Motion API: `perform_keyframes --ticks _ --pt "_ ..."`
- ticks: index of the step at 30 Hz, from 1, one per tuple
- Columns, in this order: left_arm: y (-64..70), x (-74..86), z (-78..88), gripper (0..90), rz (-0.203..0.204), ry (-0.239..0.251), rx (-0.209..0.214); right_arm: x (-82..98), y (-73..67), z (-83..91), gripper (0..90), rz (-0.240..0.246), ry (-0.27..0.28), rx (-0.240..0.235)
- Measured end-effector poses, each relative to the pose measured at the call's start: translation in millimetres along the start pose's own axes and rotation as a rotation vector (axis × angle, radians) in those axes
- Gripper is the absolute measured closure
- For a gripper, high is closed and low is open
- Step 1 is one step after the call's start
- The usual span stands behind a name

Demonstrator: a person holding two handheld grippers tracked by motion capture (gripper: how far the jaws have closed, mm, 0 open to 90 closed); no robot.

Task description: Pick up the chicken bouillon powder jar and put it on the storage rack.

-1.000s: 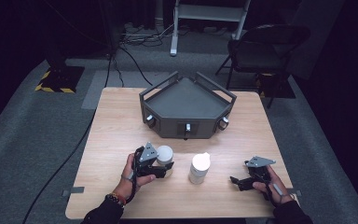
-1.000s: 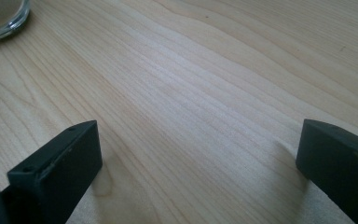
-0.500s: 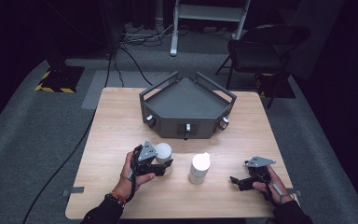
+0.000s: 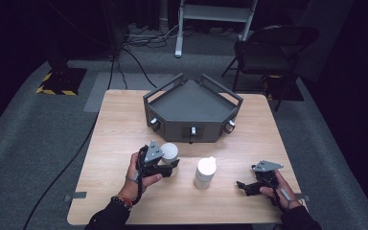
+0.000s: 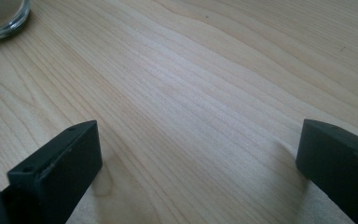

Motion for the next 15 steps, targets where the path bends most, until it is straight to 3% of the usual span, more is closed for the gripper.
perform_keyframes --ticks 15 --pt "-4.4 -27.7 1.9 34.1 0.025 0.037 -0.028 0.0 0.0 0.0 0.0 0.0 0.0 0.0"
Point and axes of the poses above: each handheld gripper's, and its own axes: z roughly backward along the jaws, x roughly out of its underside, y roughly to its right, the point moved 8 cm from there along -z, roughly forward along the jaws, and after that the axes turned 1 degree about -x, right-handed, at the moved point
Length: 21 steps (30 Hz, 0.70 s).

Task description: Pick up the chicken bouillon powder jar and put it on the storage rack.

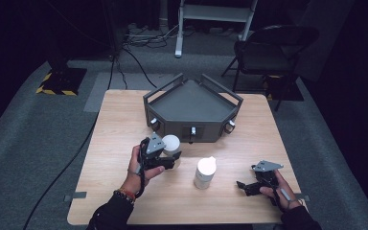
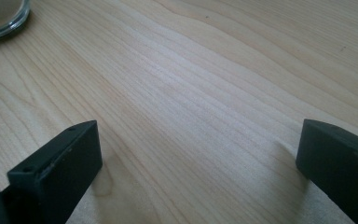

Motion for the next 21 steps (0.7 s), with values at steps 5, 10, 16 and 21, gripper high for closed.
perform_keyframes --ticks 5,10,16,21 --pt "0.0 -17.4 2.7 34.1 -0.001 0.016 -0.015 0.0 0.0 0.0 0.0 0.0 0.0 0.0" --pt "-0.3 -37.2 7.1 34.1 0.002 0.026 -0.011 0.0 0.0 0.0 0.0 0.0 0.0 0.0" --pt "0.7 -68.6 12.7 34.1 -0.005 0.05 -0.039 0.0 0.0 0.0 0.0 0.0 0.0 0.0" --pt "-0.8 -85.5 14.0 34.1 -0.011 0.063 -0.046 0.0 0.0 0.0 0.0 0.0 0.0 0.0"
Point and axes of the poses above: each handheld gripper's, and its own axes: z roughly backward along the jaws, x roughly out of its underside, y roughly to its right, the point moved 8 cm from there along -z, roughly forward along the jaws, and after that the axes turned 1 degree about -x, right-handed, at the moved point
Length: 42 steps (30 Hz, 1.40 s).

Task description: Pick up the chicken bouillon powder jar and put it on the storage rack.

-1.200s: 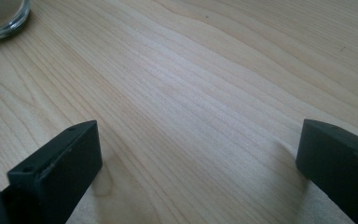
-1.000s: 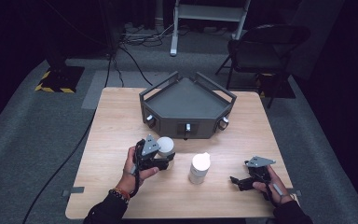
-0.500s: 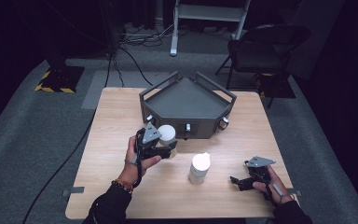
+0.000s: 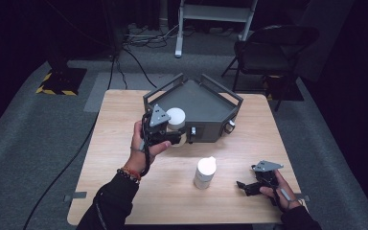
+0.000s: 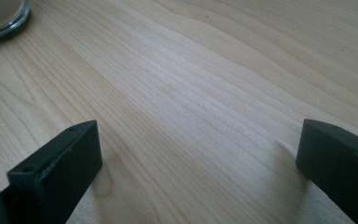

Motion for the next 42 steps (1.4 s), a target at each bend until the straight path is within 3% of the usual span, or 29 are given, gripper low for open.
perform_keyframes --ticks 6,17,28,42 --pt "-2.5 -20.8 -3.7 34.1 -0.011 0.011 -0.019 -0.1 0.3 0.0 0.0 0.001 0.0 -0.001" --pt "-12.6 -41.5 -26.4 34.2 -0.001 0.006 -0.073 -0.1 0.5 -0.1 0.0 0.003 0.0 -0.003" --pt "-24.2 -51.0 -47.9 34.1 0.031 0.009 -0.112 -0.2 0.8 -0.2 0.0 0.004 0.001 -0.004" --pt "-39.6 -55.8 -74.5 34.2 0.058 -0.032 -0.153 -0.2 1.0 -0.2 0.0 0.006 0.0 -0.006"
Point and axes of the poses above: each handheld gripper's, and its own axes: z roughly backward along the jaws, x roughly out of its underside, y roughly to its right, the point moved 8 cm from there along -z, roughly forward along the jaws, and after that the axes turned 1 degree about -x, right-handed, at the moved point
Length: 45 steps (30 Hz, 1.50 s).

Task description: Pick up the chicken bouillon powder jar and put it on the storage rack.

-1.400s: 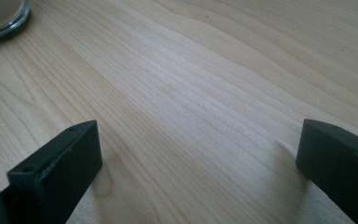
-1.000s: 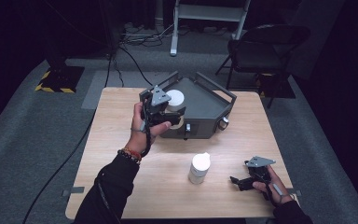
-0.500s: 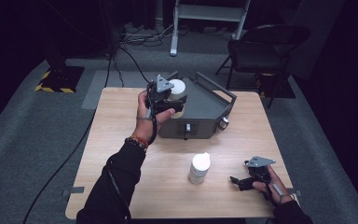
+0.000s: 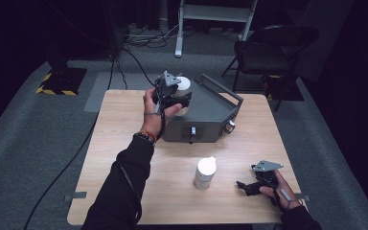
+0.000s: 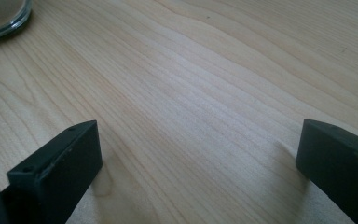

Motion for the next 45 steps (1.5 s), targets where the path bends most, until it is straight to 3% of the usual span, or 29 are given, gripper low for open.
perform_keyframes --ticks 6,14,27,45 --pt "-7.2 -0.2 -8.9 34.1 0.012 -0.016 -0.021 0.0 0.3 -0.1 0.0 0.003 0.001 -0.001" --pt "-15.2 -4.0 -15.8 34.2 0.003 -0.023 -0.018 0.0 0.4 -0.1 0.0 0.003 0.001 -0.002" --pt "-19.7 -0.8 -27.4 34.2 0.03 -0.046 -0.016 0.0 0.6 -0.1 0.0 0.004 0.001 -0.003" --pt "-25.6 9.1 -39.5 34.1 0.034 -0.086 -0.012 0.2 0.8 0.1 0.0 0.004 0.001 -0.003"
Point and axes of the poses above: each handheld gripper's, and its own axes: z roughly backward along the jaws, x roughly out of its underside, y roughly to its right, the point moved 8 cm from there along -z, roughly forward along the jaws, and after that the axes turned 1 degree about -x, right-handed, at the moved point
